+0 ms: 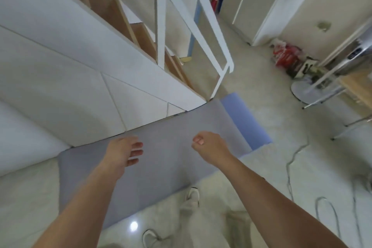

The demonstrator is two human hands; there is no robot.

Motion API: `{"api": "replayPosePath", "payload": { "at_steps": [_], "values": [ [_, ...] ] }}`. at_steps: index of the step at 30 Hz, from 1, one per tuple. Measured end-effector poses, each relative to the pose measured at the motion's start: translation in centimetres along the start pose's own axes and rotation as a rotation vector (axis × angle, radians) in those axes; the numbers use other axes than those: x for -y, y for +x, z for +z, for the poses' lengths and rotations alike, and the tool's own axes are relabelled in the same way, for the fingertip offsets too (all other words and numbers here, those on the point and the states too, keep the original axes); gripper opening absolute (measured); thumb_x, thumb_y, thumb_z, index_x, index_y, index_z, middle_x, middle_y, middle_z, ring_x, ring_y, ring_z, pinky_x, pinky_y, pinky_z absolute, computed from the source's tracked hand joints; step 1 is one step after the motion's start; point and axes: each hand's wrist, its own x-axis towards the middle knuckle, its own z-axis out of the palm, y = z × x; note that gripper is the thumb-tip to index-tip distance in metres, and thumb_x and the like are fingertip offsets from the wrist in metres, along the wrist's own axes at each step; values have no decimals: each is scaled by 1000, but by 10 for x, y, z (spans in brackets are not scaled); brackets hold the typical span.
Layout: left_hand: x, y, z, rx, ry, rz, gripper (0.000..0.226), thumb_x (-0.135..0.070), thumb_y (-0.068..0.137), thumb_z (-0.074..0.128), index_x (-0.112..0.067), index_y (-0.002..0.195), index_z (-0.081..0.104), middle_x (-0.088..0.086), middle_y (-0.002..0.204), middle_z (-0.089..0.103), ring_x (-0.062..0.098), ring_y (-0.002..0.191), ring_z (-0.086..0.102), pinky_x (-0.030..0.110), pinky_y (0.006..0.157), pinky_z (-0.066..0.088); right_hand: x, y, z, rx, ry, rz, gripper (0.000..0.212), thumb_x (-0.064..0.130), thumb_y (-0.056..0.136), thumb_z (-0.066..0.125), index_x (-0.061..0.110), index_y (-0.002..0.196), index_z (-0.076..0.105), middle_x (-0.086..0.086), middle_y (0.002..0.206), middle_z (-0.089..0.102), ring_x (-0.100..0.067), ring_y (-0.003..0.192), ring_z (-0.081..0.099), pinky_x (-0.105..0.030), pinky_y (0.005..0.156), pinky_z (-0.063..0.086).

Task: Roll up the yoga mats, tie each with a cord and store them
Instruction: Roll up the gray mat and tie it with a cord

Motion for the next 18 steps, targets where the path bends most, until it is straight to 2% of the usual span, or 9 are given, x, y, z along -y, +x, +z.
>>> {"api": "replayPosePath", "payload": {
  "at_steps": [4, 10, 14, 18],
  "values": [
    [-11, -1, 55, 61, 18, 41, 18, -17, 100, 48, -10, 111, 60, 10, 91, 66, 26, 73, 63, 31, 67, 44, -39, -7, -26, -49, 87, 58, 20, 32, 88, 59, 30, 106, 68, 6, 110, 69, -19, 105, 62, -35, 92, 51],
    [-28, 11, 139, 65, 24, 57, 20, -16, 97, 54, -8, 114, 62, 10, 91, 69, 26, 73, 65, 31, 65, 47, -98, 22, -65, -64, 119, 57, 20, 35, 89, 59, 30, 106, 67, 10, 109, 67, -16, 101, 61, -29, 79, 48],
    [-32, 34, 202, 40, 24, 48, 17, -15, 96, 55, -8, 110, 62, 13, 95, 68, 27, 73, 64, 31, 65, 46, -151, 71, -88, -3, 106, 55, 16, 35, 89, 59, 31, 101, 66, 12, 104, 66, -15, 97, 62, -29, 75, 49],
    [-30, 79, 295, -51, 37, 3, 10, -17, 97, 56, -13, 105, 61, 8, 91, 68, 24, 74, 64, 31, 68, 46, -233, 160, -110, 101, 109, 67, 13, 35, 89, 61, 31, 100, 66, 12, 100, 65, -17, 95, 64, -29, 73, 49]
  ]
}}
